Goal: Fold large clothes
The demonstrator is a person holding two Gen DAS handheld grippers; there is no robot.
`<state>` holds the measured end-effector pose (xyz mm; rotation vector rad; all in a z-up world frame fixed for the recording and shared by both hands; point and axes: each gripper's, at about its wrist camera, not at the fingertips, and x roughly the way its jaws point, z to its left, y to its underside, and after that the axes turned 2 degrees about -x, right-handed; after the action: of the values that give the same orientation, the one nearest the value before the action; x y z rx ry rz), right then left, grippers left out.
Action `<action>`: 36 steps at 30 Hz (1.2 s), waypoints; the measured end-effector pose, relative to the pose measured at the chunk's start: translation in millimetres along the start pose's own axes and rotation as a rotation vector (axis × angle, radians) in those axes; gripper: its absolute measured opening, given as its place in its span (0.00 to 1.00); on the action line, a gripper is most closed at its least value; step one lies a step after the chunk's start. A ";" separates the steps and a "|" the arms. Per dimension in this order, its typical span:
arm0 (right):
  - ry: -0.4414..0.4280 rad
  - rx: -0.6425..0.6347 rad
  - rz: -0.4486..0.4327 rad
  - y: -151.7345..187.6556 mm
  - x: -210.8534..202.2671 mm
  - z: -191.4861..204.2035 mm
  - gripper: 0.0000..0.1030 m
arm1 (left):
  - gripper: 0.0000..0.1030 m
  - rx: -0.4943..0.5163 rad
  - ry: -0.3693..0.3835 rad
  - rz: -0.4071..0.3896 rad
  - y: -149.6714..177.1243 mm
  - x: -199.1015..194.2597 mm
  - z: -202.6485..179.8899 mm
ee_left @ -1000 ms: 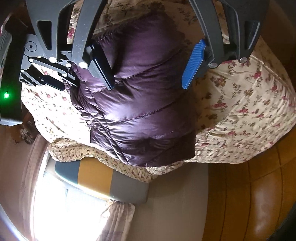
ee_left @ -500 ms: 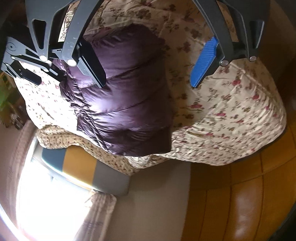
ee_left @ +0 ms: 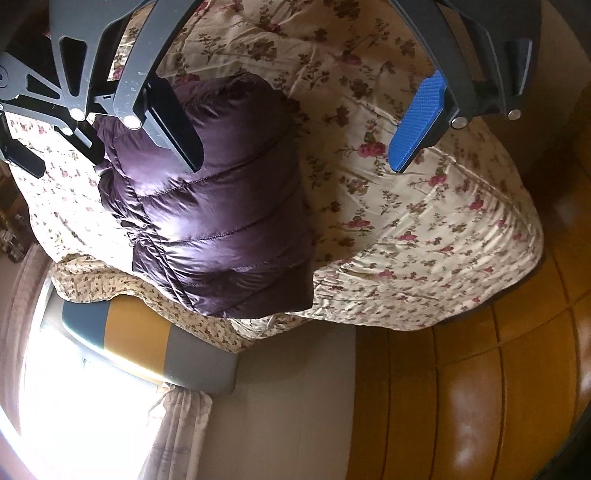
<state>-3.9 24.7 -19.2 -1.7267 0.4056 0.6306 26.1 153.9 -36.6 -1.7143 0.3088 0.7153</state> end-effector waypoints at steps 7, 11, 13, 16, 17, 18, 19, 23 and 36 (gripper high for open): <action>0.008 -0.005 -0.001 3.5 -0.8 -2.1 0.91 | 0.97 -0.012 -0.002 -0.009 -1.3 -3.9 1.8; 0.017 -0.007 -0.009 3.7 -2.7 -1.8 0.93 | 0.97 -0.005 0.000 -0.015 -1.1 -6.0 -0.8; 0.018 -0.008 -0.009 3.9 -2.9 -1.7 0.93 | 0.97 0.000 -0.023 -0.016 -1.3 -6.2 -2.9; 0.017 -0.010 -0.008 4.2 -3.3 -1.0 0.93 | 0.97 0.018 -0.066 -0.024 -0.7 -6.8 -6.6; 0.017 -0.011 -0.009 4.1 -3.5 -0.8 0.94 | 0.97 0.020 -0.071 -0.025 -0.5 -6.6 -6.7; 0.018 -0.013 -0.010 4.2 -3.7 -0.3 0.94 | 0.97 0.019 -0.074 -0.025 -0.2 -6.5 -6.5; 0.018 -0.015 -0.010 4.4 -3.5 0.1 0.94 | 0.97 0.015 -0.075 -0.024 -0.1 -6.5 -6.0; 0.018 -0.015 -0.004 5.1 -1.7 0.0 0.95 | 0.97 0.003 -0.082 -0.025 -0.1 -6.3 -3.6; 0.008 -0.022 0.004 7.5 1.3 1.0 0.96 | 0.97 0.015 -0.064 -0.025 1.9 -6.4 -7.8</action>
<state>-7.4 23.9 -26.0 -1.7503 0.4097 0.6335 22.4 145.0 -33.3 -1.6748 0.2469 0.7465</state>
